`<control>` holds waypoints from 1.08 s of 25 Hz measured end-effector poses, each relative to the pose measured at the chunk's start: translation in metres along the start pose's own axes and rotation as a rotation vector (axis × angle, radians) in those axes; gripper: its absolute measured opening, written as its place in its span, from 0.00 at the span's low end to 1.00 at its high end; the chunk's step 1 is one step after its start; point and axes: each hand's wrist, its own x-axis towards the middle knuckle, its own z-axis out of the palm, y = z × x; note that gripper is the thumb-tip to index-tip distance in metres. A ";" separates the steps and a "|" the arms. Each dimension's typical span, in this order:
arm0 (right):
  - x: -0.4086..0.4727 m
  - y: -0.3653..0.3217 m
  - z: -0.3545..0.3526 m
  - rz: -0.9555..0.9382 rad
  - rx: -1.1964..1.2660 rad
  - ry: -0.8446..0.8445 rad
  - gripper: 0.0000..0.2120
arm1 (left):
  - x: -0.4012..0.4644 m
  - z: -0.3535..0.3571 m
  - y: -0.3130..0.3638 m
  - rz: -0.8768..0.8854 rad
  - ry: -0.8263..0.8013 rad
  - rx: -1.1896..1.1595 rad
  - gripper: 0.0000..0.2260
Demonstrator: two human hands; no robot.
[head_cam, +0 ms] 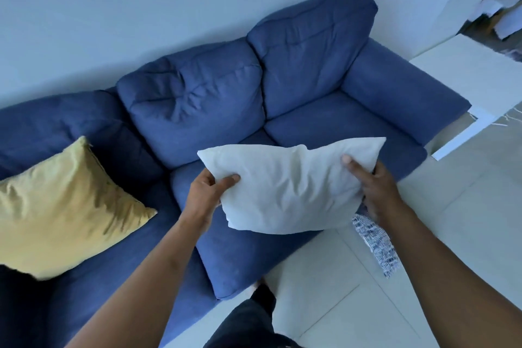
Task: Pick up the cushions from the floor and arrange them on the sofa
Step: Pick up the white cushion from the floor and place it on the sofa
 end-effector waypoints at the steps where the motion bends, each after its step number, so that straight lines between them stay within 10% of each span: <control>1: 0.019 -0.008 0.019 0.007 -0.032 -0.031 0.14 | 0.014 -0.009 0.005 0.005 0.032 -0.007 0.15; 14: 0.190 -0.030 0.202 0.050 -0.339 -0.159 0.06 | 0.136 -0.118 0.016 -0.039 0.455 0.028 0.03; 22: 0.294 -0.009 0.278 0.110 -0.494 -0.192 0.18 | 0.212 -0.142 0.014 -0.160 0.650 0.120 0.02; 27: 0.348 0.011 0.319 0.209 -0.673 -0.231 0.08 | 0.270 -0.157 -0.003 -0.344 0.702 0.221 0.15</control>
